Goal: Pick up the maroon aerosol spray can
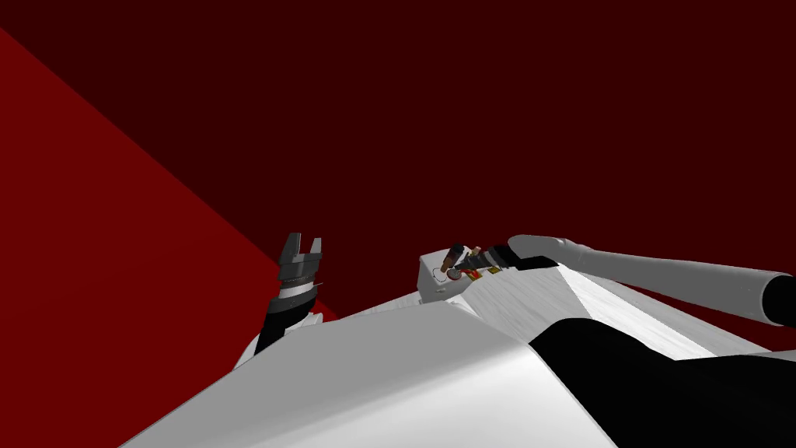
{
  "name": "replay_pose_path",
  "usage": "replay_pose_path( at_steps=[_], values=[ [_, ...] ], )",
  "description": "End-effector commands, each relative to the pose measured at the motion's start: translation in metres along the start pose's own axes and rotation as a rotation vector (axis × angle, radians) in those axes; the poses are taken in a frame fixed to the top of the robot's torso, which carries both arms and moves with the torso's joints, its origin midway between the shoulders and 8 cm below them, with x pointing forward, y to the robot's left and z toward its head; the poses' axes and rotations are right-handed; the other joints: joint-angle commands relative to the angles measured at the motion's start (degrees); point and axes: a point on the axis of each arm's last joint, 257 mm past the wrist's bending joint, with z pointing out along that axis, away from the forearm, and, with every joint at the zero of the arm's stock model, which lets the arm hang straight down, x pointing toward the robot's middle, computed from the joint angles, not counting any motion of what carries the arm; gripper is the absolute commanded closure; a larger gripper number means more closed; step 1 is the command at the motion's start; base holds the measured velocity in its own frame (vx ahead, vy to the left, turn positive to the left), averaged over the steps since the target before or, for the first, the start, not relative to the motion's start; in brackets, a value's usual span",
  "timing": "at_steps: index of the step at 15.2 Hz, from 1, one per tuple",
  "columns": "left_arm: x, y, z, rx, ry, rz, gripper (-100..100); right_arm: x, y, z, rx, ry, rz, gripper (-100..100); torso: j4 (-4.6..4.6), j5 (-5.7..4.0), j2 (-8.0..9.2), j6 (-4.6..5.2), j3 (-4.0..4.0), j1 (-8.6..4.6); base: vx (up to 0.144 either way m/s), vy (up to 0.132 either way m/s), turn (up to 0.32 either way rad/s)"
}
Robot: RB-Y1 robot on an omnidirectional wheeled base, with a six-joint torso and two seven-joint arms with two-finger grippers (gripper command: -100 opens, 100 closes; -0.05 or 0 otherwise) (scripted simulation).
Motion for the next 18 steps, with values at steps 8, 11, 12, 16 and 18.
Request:
replay_pose_path(
  at_steps=[8, 11, 12, 16, 18],
  values=[
    [0.000, 0.000, 0.000, 0.000, 0.000, 0.000, 0, -0.002, -0.034, -0.030, 0.132, 0.179, -0.074, -100, 0.00, 0.00, 0.00, 0.01, 0.00, 0.03, 0.001, -0.004, 0.033],
    [0.000, 0.000, 0.000, 0.000, 0.000, 0.000, 0, -0.004, -0.033, -0.031, 0.135, 0.184, -0.080, -100, 0.00, -0.01, 0.00, 0.01, 0.00, 0.04, 0.002, -0.001, 0.023],
    [0.000, 0.000, 0.000, 0.000, 0.000, 0.000, 0, -0.006, -0.042, -0.039, 0.172, 0.231, -0.101, -100, 0.01, -0.01, 0.01, 0.03, 0.01, 0.03, 0.003, 0.003, 0.025],
    [0.000, 0.000, 0.000, 0.000, 0.000, 0.000, 0, -0.009, -0.056, -0.053, 0.232, 0.302, -0.129, -100, -0.01, 0.01, -0.02, -0.01, -0.01, 0.07, 0.007, 0.004, 0.055],
    [0.000, 0.000, 0.000, 0.000, 0.000, 0.000, 0, -0.013, -0.061, -0.060, 0.260, 0.338, -0.148, -100, -0.01, 0.01, -0.04, -0.01, -0.03, 0.08, 0.012, 0.009, 0.044]
  ],
)
